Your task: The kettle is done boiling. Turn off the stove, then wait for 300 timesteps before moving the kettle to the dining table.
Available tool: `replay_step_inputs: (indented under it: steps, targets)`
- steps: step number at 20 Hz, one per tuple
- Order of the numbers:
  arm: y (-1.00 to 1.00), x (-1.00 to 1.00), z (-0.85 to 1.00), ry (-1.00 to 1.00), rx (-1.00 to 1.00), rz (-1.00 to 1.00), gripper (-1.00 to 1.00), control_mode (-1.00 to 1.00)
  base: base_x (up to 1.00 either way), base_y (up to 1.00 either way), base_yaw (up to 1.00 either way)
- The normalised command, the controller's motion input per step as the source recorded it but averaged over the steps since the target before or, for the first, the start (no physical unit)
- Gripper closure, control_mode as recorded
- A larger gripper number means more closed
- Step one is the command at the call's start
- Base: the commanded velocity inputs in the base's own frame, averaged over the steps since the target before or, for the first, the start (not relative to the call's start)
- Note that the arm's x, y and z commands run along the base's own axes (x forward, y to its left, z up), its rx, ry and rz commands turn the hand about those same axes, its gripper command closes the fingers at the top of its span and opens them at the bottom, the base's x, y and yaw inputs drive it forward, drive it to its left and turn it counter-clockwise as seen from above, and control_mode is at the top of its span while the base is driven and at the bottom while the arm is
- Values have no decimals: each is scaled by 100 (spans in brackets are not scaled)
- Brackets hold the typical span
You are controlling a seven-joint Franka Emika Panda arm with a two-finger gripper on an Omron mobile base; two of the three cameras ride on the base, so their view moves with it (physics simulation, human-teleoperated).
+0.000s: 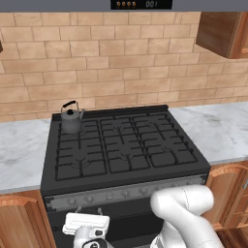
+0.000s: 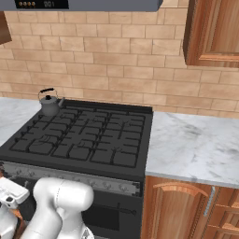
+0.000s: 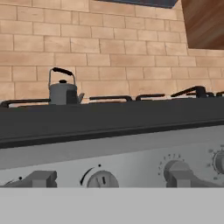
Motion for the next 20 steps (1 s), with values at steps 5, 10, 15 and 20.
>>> replay_step_inputs:
  steps: [5, 10, 15, 20]
  targets:
    - [-1, -25, 58, -5, 5, 0, -100, -100, 0, 0, 0]
    - [-1, -19, 69, -3, 7, -3, -100, -100, 0, 0, 0]
    - [0, -7, 64, 1, 12, -4, -100, -100, 0, 0, 0]
    - [0, 0, 65, 9, 15, -6, -100, -100, 0, 0, 0]
